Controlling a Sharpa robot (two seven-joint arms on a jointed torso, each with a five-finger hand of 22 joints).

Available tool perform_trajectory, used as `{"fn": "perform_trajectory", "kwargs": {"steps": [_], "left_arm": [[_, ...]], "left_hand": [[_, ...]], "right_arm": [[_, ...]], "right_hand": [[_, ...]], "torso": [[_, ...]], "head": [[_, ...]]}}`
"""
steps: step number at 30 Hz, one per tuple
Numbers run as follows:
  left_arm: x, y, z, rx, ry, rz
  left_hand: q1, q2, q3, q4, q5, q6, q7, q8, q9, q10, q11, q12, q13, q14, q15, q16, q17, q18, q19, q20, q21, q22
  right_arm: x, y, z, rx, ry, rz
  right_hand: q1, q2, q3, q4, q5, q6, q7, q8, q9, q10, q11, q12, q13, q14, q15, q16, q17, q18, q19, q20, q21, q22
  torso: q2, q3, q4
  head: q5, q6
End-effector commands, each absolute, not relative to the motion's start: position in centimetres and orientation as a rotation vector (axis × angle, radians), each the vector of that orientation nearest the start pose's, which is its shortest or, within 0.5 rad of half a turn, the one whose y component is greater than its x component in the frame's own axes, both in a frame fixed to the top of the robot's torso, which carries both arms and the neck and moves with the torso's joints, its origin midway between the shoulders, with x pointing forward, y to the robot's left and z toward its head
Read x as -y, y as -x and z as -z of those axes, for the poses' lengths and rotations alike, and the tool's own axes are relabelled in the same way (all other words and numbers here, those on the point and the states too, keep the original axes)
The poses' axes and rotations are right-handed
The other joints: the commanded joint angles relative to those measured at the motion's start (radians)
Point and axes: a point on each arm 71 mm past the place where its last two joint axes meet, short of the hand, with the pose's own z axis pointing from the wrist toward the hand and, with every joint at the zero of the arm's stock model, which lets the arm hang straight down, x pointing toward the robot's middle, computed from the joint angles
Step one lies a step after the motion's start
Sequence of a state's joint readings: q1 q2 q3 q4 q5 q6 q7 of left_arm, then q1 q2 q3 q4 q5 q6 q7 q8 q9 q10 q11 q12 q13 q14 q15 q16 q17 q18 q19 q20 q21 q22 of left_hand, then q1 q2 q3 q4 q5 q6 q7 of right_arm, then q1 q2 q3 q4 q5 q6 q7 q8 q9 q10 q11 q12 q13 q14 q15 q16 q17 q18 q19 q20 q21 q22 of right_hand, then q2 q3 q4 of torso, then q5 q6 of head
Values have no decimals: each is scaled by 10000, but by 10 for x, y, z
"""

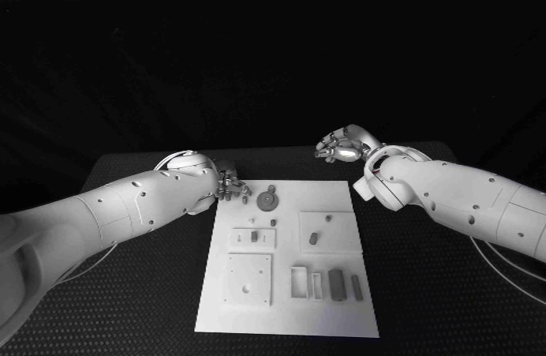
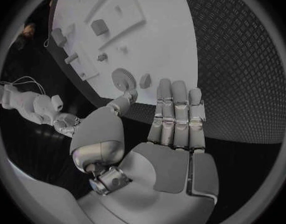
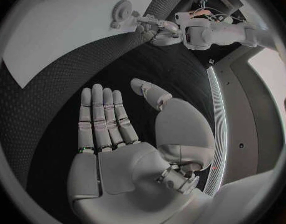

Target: Assemble the parts on the task board

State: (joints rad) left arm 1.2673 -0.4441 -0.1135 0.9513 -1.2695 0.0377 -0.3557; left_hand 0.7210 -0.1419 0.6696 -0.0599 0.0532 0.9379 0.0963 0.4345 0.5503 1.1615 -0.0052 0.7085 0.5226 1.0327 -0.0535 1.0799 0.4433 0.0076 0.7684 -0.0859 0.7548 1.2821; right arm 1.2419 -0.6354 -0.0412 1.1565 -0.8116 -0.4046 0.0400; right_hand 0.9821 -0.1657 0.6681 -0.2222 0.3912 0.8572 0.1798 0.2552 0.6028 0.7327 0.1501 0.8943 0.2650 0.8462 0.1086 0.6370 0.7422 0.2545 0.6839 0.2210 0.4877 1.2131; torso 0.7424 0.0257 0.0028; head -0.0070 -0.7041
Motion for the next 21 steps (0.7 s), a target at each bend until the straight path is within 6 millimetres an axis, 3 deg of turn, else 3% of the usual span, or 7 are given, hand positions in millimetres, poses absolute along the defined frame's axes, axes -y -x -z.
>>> {"fn": "perform_trajectory", "kwargs": {"steps": [1, 21], "left_arm": [[-172, -575, 230, -21189, 674, 2864], [-174, -575, 237, -21565, 829, 2938]], "left_hand": [[12, 128, -5, -105, -26, 26, 53, -80, -10, 65, 8, -67, -17, 44, 17, -47, 17, -15, 67, -618, -48, 17], [197, 519, -3, -615, -25, 124, 51, -236, 22, 80, 8, -78, -50, 54, 28, -92, 55, -36, 95, -611, -158, 98]], "right_arm": [[210, -559, 183, -16048, -4689, -8640], [210, -559, 183, -16051, -4683, -8651]], "right_hand": [[30, 34, -21, -60, 39, -53, -17, -4, -17, -80, -21, 51, -16, -53, 6, -35, -8, 72, 49, 8, -70, 14], [24, 37, -26, -60, 40, -53, -17, -3, -18, -80, -20, 55, -21, -53, 6, -35, -8, 72, 54, 9, -79, 24]], "torso": [[9, -3, -15], [-1, 2, -1]], "head": [[10, -1], [-1, -48]]}}
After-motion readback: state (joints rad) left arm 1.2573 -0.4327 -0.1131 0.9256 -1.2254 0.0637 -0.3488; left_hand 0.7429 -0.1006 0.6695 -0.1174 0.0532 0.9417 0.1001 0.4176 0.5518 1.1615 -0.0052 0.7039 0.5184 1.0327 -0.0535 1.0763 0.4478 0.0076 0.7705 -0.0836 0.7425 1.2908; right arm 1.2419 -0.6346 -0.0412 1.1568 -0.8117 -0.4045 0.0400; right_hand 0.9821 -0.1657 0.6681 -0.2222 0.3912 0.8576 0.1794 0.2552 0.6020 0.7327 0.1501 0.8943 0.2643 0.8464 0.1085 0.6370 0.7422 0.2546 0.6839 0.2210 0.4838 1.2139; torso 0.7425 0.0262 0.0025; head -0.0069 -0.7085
